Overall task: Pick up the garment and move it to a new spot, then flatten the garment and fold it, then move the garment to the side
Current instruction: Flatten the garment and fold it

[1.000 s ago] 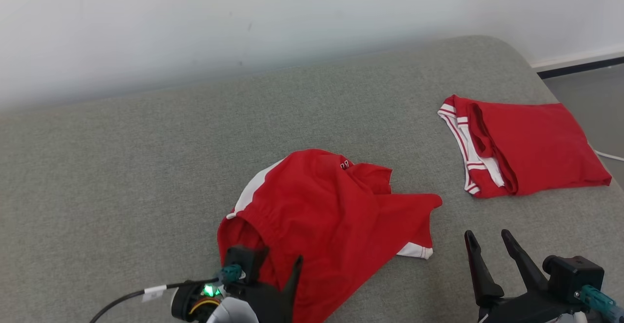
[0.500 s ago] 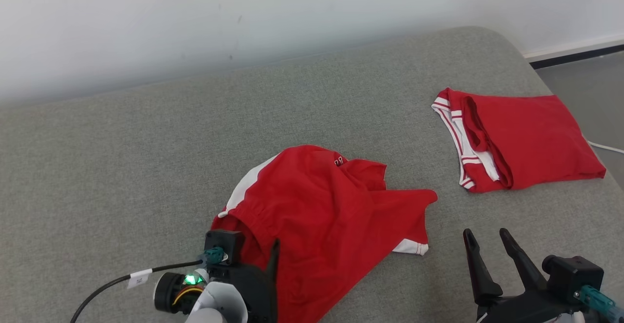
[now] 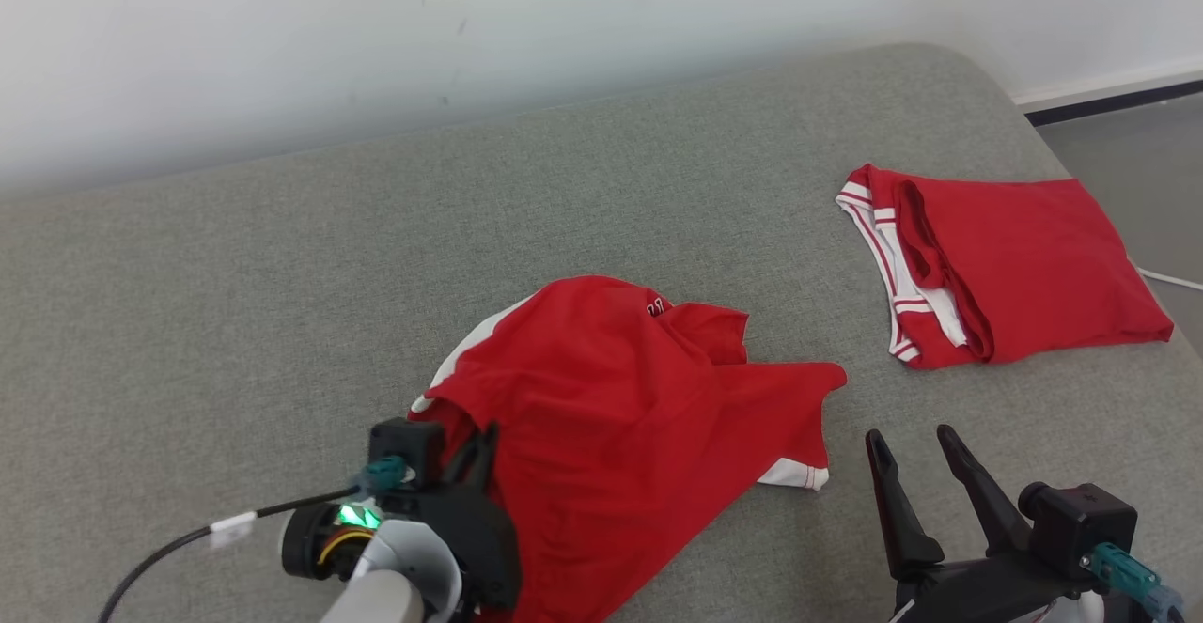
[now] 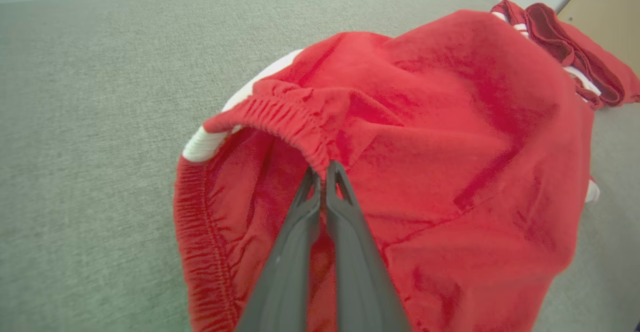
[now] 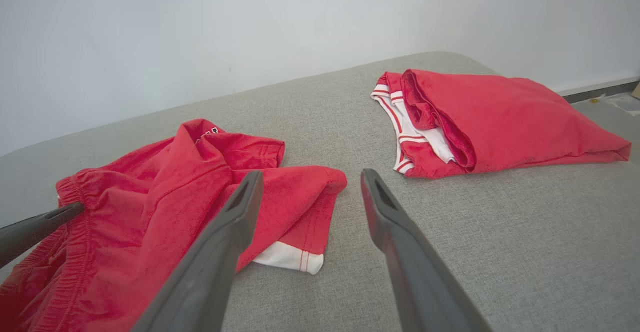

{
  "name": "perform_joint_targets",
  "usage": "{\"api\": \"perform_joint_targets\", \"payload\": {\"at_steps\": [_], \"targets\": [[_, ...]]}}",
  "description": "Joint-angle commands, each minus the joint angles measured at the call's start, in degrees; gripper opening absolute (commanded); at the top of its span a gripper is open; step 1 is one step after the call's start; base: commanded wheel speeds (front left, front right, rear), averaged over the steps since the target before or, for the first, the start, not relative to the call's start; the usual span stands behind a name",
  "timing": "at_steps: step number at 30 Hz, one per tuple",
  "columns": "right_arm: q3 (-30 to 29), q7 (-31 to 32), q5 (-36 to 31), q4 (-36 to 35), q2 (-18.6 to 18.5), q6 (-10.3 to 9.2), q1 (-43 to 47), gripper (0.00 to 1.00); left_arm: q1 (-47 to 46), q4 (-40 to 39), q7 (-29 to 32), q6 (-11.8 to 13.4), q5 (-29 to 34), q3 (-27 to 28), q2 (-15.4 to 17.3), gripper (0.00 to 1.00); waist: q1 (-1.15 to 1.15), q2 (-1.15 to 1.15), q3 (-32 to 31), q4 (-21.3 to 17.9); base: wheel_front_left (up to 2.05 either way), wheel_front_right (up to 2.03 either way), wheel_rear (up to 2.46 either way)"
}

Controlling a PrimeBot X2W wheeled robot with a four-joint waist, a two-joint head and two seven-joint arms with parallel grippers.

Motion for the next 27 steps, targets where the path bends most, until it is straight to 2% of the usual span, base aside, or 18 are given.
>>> {"api": "perform_joint_targets", "payload": {"at_steps": [1, 6, 10, 16, 26, 27], "targets": [[0.3, -0.3, -0.4, -0.3, 0.2, -0.13, 0.2, 1.0, -0.4, -0.4, -0.7, 0.3, -0.7, 0.9, 0.4, 0.0, 0.0, 0.0, -0.1, 0.2, 0.0, 0.0, 0.0], [1.1, 0.2, -0.9, -1.1, 0.2, -0.13, 0.4, 1.0, -2.2, -2.4, -1.5, 0.5, -3.1, 4.2, 1.3, 0.0, 0.0, 0.0, -0.1, 0.8, 0.0, 0.0, 0.0], [2.0, 0.7, -1.2, -1.7, 0.2, -0.13, -0.2, 1.0, -5.8, -2.8, -0.9, 0.8, -3.5, 6.2, 3.8, 0.0, 0.0, 0.0, 0.4, 0.9, 0.0, 0.0, 0.0], [3.7, 1.5, -2.1, -2.7, 0.2, -0.13, -1.4, 1.0, -11.1, 1.1, 0.5, 0.3, -4.5, 8.7, 7.1, 0.0, 0.0, 0.0, 2.2, 0.0, 0.0, 0.0, 0.0], [6.6, 2.1, -2.3, -2.8, -0.5, -0.13, -3.4, 1.0, -16.6, 11.5, -2.6, 0.1, -7.1, 13.1, 9.3, 0.0, 0.0, 0.0, 4.6, -1.1, 0.0, 0.0, 0.0], [6.8, 2.2, -2.3, -2.8, -0.6, -0.13, -3.5, 1.0, -17.1, 12.6, -3.3, 0.3, -7.1, 13.4, 9.5, 0.16, 0.0, 0.0, 4.7, -1.1, 0.0, 0.0, 0.0]]}}
